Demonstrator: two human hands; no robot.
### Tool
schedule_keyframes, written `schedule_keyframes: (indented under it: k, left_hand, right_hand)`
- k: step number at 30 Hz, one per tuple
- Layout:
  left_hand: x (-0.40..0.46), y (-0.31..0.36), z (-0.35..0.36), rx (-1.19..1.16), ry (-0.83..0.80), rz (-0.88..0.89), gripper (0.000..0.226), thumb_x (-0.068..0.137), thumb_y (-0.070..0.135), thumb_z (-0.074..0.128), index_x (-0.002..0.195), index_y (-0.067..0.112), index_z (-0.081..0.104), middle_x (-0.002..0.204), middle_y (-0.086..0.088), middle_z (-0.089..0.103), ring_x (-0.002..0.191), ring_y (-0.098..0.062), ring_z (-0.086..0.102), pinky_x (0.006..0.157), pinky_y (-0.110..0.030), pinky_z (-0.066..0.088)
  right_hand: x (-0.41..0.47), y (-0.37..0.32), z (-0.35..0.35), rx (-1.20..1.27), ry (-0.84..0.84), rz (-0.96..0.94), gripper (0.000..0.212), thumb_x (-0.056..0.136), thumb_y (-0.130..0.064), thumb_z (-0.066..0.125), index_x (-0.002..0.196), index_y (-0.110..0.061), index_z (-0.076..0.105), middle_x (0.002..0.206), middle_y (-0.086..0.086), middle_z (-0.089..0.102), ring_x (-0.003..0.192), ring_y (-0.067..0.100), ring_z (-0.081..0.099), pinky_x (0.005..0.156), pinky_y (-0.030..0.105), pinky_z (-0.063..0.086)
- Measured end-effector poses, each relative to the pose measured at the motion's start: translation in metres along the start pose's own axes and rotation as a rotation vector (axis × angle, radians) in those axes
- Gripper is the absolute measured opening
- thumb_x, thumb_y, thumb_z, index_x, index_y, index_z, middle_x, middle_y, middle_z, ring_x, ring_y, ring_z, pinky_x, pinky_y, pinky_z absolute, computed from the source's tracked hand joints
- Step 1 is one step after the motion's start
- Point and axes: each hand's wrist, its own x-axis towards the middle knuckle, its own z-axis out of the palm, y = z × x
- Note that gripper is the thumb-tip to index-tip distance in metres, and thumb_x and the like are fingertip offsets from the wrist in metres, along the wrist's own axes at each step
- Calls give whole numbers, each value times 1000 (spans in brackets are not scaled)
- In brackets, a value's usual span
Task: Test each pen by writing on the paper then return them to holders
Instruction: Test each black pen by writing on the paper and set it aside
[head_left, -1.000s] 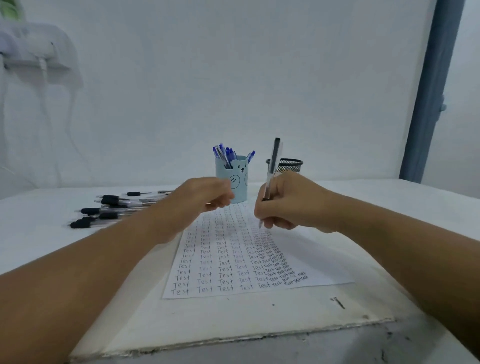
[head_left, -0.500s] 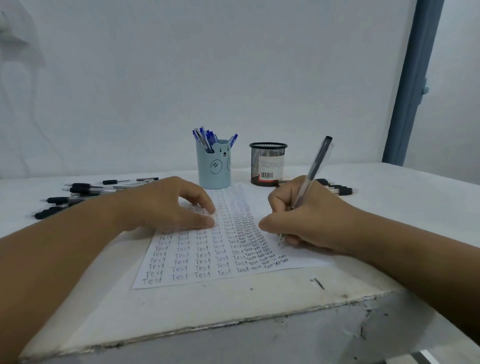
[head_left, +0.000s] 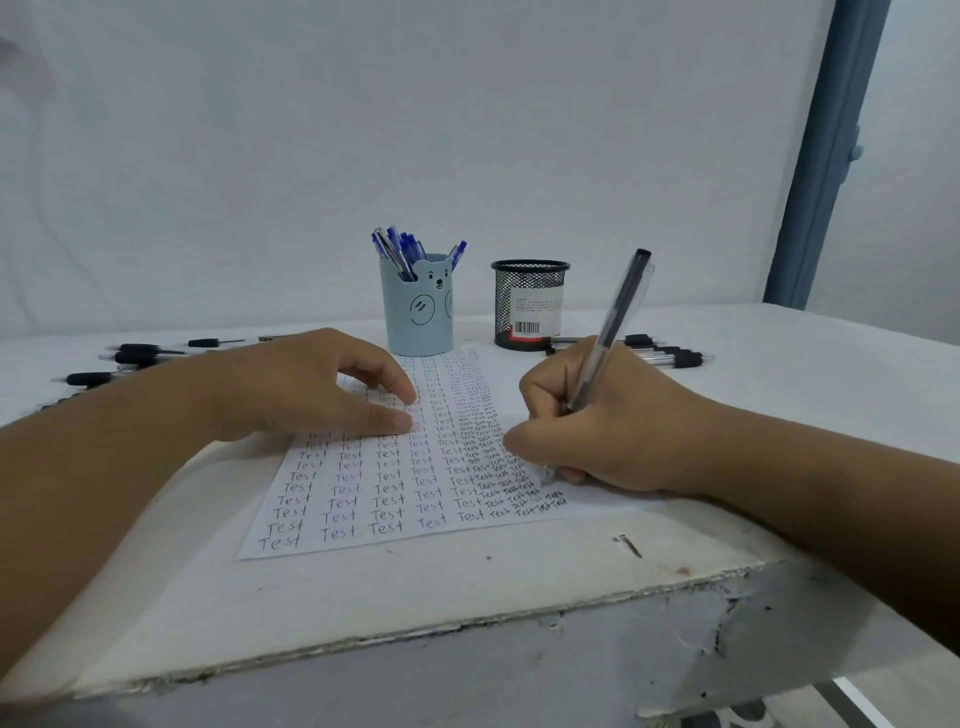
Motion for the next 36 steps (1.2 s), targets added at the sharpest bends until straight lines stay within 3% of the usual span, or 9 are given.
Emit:
schedule_keyframes:
  k: [4,10,19,32,36]
  left_hand:
    - [0,0,0,4,-4,-2,40,55,59,79,94,50,74,121,25,60,108,14,46,95,-24,29]
    - [-1,1,0,2,-2,-8,41,55,59,79,94,48,75,121,25,60,110,13,46,99,-26,28]
    - [-1,2,0,-3,-5,-7,39,56,58,80,94,49,74,121,24,61,112,12,47,100,-27,28]
    - [-3,4,1,-9,-11,-20,39,56,58,78,94,48,75,121,24,58,105,14,45,98,-26,27]
    - [-3,4,0,0,-9,-24,36,60,56,79,95,46,75,121,25,58,103,14,45,98,-26,26]
  right_hand:
    - [1,1,0,-12,-8,-3,45,82,-2,69,47,-17,45,42,1,49,43,12,52,50,22,41]
    - [0,0,0,34,-12,0,46,84,0,69,48,-13,45,45,9,50,39,7,50,47,17,41]
    - [2,2,0,-13,8,-16,46,82,-3,68,47,-18,42,43,-1,44,47,17,48,50,25,39]
    - [4,6,-1,-17,-17,-28,46,82,0,67,48,-17,40,48,7,42,50,18,43,50,22,36]
    - [4,8,1,-13,0,-42,39,75,-10,65,49,-18,37,52,12,38,52,19,38,53,30,33]
